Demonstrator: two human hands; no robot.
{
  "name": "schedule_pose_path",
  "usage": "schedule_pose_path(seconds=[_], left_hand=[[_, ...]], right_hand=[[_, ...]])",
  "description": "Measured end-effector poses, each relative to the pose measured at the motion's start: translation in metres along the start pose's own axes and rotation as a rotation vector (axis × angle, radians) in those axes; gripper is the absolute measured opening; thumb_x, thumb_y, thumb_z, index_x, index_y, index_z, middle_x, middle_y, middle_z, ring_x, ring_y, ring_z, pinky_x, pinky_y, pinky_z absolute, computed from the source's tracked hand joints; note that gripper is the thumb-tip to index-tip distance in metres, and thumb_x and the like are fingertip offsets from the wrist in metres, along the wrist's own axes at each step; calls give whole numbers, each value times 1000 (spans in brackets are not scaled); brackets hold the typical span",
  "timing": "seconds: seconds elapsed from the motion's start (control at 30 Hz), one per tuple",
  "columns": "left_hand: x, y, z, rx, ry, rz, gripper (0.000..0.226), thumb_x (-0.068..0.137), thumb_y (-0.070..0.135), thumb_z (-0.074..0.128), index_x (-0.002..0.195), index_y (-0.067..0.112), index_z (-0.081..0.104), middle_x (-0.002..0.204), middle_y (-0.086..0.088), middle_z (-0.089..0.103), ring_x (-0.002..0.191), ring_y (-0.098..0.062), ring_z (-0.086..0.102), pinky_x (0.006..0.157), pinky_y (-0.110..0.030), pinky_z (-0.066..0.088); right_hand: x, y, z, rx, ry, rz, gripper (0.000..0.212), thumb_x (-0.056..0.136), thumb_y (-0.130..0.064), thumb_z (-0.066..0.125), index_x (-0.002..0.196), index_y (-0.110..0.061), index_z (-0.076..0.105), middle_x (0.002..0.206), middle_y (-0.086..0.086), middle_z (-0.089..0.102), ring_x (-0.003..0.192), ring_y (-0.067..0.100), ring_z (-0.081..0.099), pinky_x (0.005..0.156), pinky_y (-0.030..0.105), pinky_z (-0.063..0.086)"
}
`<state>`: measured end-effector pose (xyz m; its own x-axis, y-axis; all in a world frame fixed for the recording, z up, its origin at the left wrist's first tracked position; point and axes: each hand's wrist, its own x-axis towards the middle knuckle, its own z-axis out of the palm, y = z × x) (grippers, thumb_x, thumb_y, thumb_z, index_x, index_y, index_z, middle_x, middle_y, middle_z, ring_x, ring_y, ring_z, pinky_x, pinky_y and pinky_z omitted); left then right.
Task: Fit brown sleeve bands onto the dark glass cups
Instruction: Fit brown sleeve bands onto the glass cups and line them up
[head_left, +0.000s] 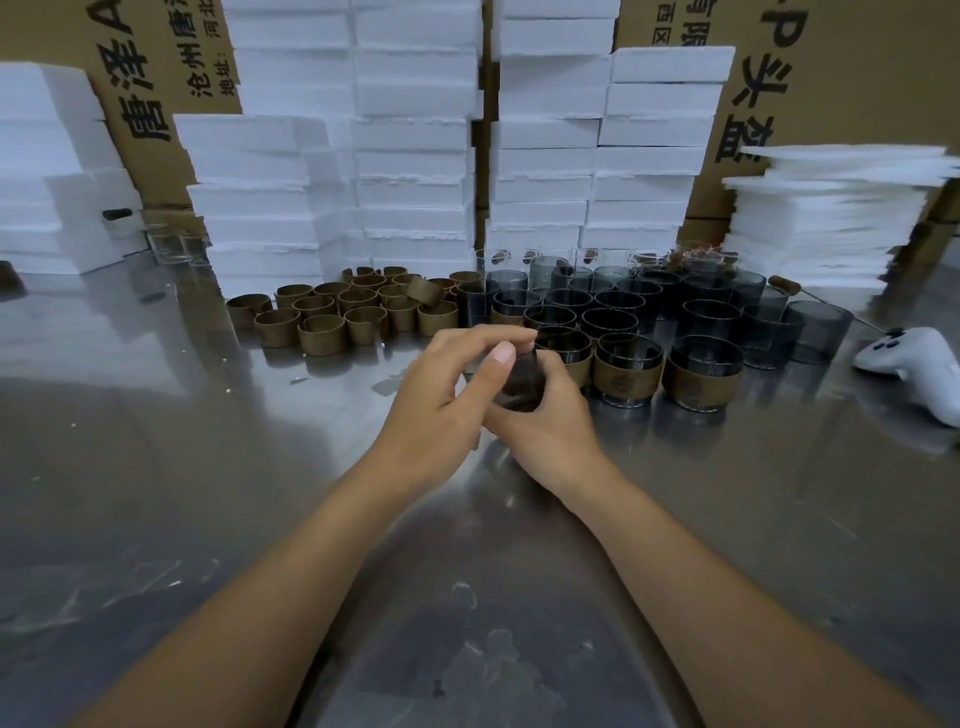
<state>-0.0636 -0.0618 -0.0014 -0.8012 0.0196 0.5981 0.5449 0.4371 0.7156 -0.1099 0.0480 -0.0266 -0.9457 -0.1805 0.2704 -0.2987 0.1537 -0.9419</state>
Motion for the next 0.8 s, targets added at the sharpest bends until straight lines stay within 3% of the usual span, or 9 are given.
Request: schedule_pose_path(seconds=[0.17,0.27,0.4,0.53,0.67,0.8], left_hand=[[2,-1,-4,-18,79,14,24,94,30,40,98,37,63,91,14,69,104,-6,54,85,-10,37],[3,-5,-7,-1,120,1,25,94,32,40,95,39,63,87,15,69,104,-11,55,91,-23,40],[4,-11,-9,-6,147,-24,25,94,32,40,95,35,65,89,12,70,105,-17,57,95,-35,43],[4,-18,-9,19,155,-53,23,99,25,43,95,35,64,93,12,69,105,-14,58,93,-29,42],[4,-17,-10,-18,134,-93,24,99,16,47,97,34,64,96,10,69,101,-1,58,87,-11,39],[5,-16,-9,-69,127,-129,16,94,29,55,109,33,60,111,11,65,109,-3,57,99,-30,42]], right_hand=[[1,1,-1,30,29,19,51,73,-24,80,115,-22,52,101,-8,64,89,0,60,67,11,45],[0,0,-1,53,56,20,50,72,-21,80,114,-21,53,98,-9,64,86,1,60,64,8,46],[1,0,-2,97,96,33,49,72,-21,80,113,-19,53,96,-6,65,89,12,64,78,27,52],[0,-1,-2,103,92,31,49,72,-23,80,113,-20,54,94,-9,64,86,9,64,75,25,51],[-1,-2,-2,105,75,26,49,71,-25,80,113,-23,54,93,-12,65,85,4,63,76,26,53],[-1,-3,0,99,49,23,48,71,-30,80,111,-27,54,96,-10,67,89,8,66,78,35,57]])
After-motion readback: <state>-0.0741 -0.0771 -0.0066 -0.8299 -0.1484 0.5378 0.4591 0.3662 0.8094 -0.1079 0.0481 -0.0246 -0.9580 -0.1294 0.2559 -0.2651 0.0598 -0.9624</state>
